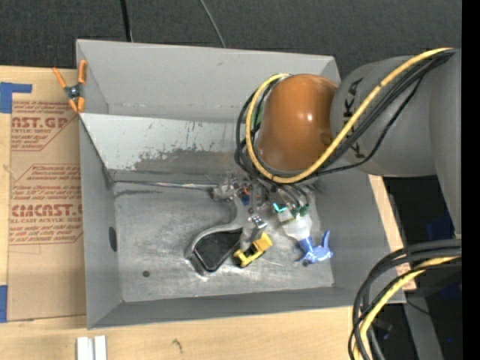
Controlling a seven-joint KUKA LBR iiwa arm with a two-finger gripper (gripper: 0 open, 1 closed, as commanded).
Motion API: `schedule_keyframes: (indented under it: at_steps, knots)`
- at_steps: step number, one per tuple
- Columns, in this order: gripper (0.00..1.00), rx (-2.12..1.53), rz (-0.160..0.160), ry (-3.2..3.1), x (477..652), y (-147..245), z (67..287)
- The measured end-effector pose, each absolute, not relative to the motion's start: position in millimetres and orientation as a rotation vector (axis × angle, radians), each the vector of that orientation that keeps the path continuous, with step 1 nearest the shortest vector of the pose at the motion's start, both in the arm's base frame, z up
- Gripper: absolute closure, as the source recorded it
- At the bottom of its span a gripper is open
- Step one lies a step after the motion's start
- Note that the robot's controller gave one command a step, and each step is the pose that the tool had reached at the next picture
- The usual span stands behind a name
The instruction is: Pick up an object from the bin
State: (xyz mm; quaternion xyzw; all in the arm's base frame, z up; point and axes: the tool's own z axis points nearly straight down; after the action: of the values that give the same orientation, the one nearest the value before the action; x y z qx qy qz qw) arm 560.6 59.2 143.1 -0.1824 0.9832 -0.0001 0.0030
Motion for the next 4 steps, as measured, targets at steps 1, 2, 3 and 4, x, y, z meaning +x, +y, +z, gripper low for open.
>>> schedule_keyframes:
  at_steps: [1, 2, 3, 4]
  knots:
    - [0.00, -0.573, 0.001, 3.089, 558.9, 59, 141]
    - [1.00, -0.574, -0.006, 3.092, 567.4, 72, 82]
    - [1.00, -0.574, -0.005, 3.092, 567.4, 71, 82]
    - [1.00, -0.574, -0.005, 3.092, 567.4, 71, 82]
